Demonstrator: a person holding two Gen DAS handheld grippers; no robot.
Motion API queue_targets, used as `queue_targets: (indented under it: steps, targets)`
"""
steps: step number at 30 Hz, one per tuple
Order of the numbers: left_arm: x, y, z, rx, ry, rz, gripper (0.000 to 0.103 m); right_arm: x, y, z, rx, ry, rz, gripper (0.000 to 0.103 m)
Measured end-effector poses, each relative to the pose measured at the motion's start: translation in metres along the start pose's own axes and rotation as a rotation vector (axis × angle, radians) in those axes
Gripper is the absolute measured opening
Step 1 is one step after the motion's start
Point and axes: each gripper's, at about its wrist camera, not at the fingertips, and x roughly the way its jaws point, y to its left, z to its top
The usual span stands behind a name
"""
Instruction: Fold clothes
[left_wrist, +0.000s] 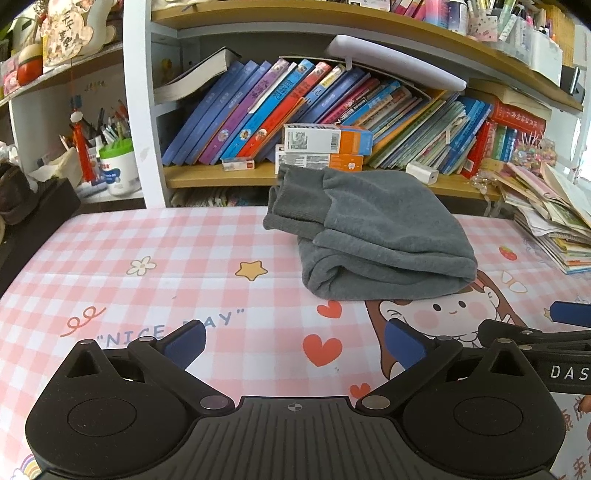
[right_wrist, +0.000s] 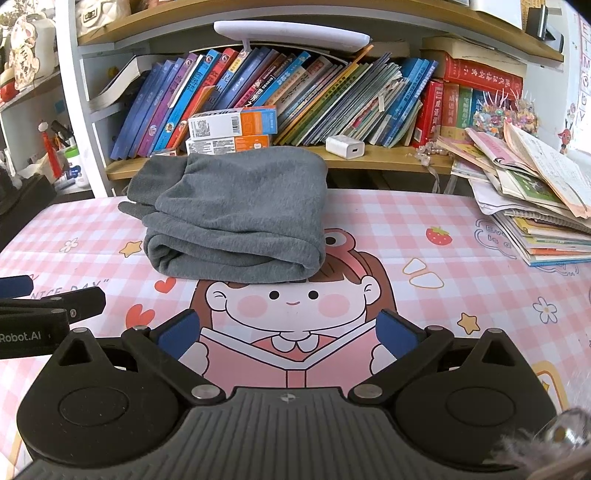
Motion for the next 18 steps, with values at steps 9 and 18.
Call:
queue_targets:
  steps: [9,18]
  targets:
    - [0.0004,0.0029,-0.0007,-0.018,0.000,0.007,0.103,0.0005,0.0010,-0.0003,-0.003,0.005,-0.003,0.103]
    - [-0.0004,0.0040,-0.0009,-0.025,-0.003,0.004,0.103,-0.0005,0.0014,-0.0004,-0.007,0.002,-0.006,0.103]
